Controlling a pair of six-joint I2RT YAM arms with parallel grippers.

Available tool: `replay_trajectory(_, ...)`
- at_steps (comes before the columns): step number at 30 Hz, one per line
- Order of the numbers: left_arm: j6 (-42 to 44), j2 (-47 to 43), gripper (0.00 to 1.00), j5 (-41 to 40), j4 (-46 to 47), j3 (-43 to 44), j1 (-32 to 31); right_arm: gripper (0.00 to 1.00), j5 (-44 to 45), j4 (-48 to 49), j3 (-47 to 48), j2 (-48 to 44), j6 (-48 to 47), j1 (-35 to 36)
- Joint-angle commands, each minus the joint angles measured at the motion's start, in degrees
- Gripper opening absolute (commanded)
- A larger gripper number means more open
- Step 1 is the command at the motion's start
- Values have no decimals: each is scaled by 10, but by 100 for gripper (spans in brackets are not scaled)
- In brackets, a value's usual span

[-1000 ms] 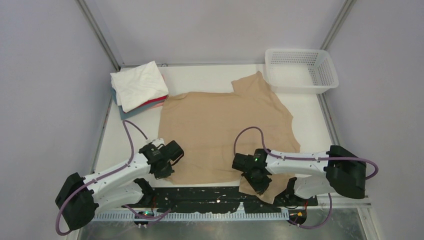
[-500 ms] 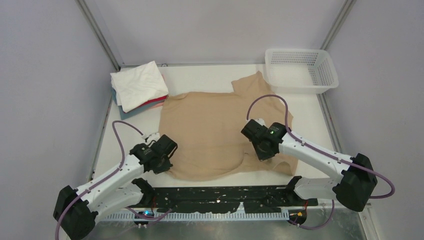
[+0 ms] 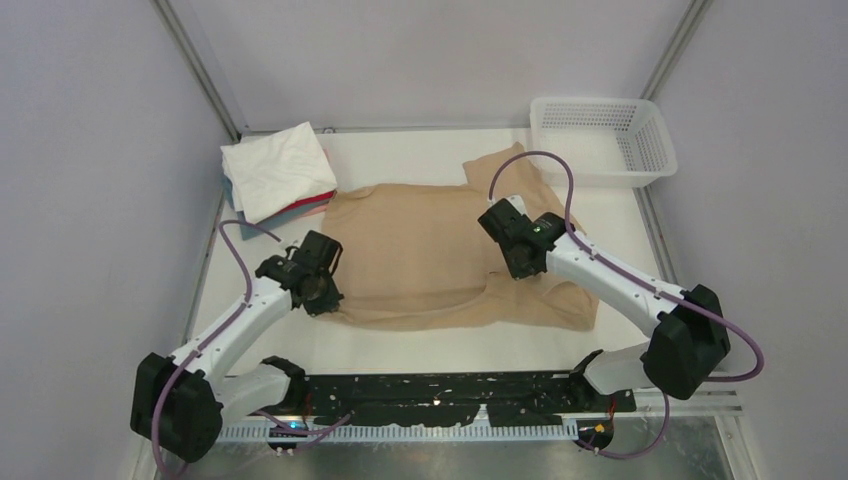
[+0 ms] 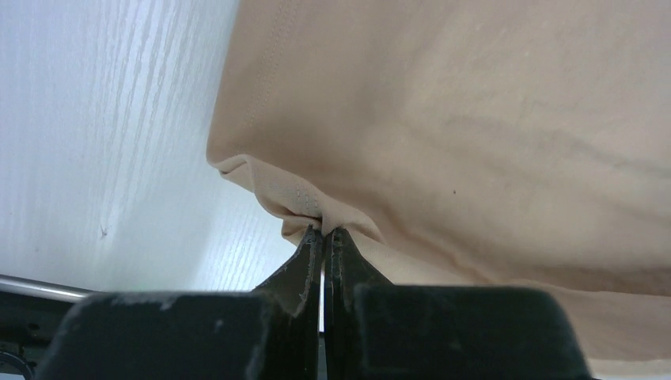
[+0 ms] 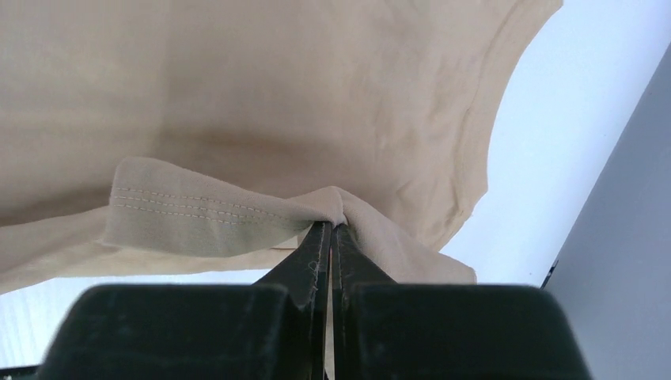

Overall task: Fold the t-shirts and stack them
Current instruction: Fold the flattened tshirt in 1/3 of the way

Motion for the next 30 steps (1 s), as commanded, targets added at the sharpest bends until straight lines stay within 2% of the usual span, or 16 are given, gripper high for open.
replay_trajectory(1,28,13,0,10,22,31,28,6,43,47,36,15,-26,-19)
replay_trajectory(18,22,93,0,-15,66,66,74,6,44,161,66,74,-70,-53)
replay_trajectory(25,24,113,0,-36,65,70,90,6,71,157,109,132,-94,-59)
replay_trajectory(30,44,147,0,-22,103,83,105,6,91,164,136,169,-106,-64)
